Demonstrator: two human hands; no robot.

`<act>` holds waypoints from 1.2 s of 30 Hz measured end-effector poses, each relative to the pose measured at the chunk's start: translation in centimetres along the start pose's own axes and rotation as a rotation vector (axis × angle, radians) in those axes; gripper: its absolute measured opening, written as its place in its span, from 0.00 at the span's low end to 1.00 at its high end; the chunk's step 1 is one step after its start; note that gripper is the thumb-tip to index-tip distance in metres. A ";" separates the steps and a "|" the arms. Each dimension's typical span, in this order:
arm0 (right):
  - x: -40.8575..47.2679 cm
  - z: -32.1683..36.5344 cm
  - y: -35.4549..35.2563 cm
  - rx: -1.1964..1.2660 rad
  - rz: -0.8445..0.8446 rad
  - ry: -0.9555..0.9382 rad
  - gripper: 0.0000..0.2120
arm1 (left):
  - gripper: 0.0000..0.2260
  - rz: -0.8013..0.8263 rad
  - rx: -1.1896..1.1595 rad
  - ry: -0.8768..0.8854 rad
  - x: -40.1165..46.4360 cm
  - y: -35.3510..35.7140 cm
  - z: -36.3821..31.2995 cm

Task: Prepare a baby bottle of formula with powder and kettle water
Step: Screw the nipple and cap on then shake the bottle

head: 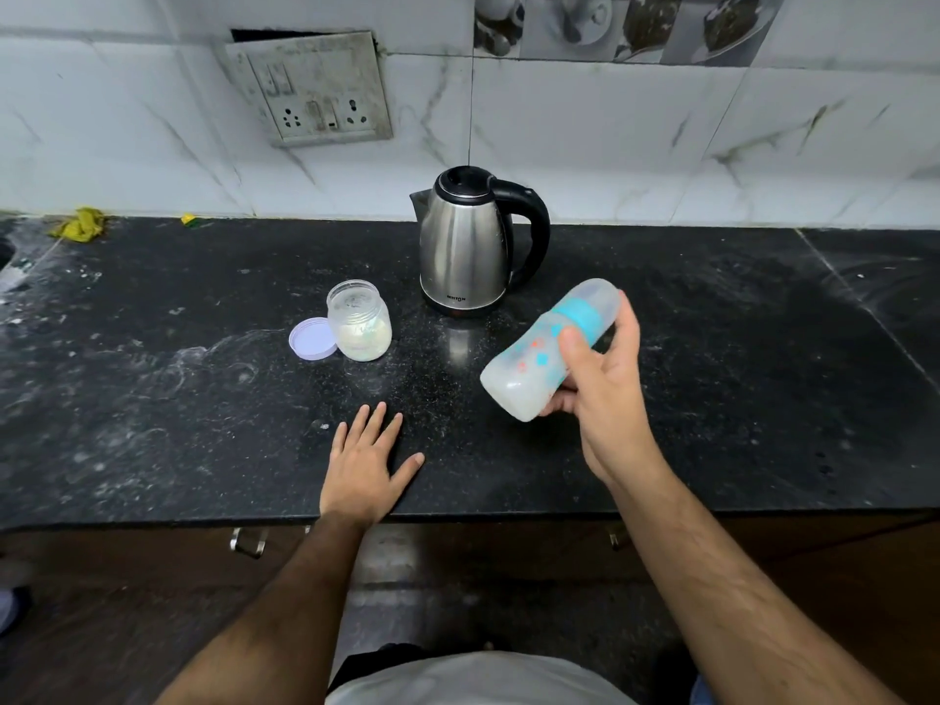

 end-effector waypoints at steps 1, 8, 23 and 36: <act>-0.1 0.0 0.1 -0.026 0.033 -0.004 0.39 | 0.37 0.004 -0.002 0.001 0.0 -0.1 -0.1; -0.7 -1.8 1.1 -0.134 0.243 0.045 0.42 | 0.30 0.033 -0.106 -0.041 0.5 -0.4 0.0; 0.5 -4.7 1.6 -0.183 0.217 0.120 0.22 | 0.07 0.143 -1.133 -0.296 5.4 -8.3 -5.9; 0.7 -7.9 2.8 -0.265 0.154 0.188 0.17 | 0.10 0.389 -1.148 -0.150 6.4 -9.4 -8.2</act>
Point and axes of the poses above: each hand's wrist, its own x-axis towards the middle knuckle, its own y-axis out of the palm, z = x × y, the point moved 8 cm from there along x, towards the middle knuckle, and after that the axes turned 15 degrees about -z, right-handed, at the moved point
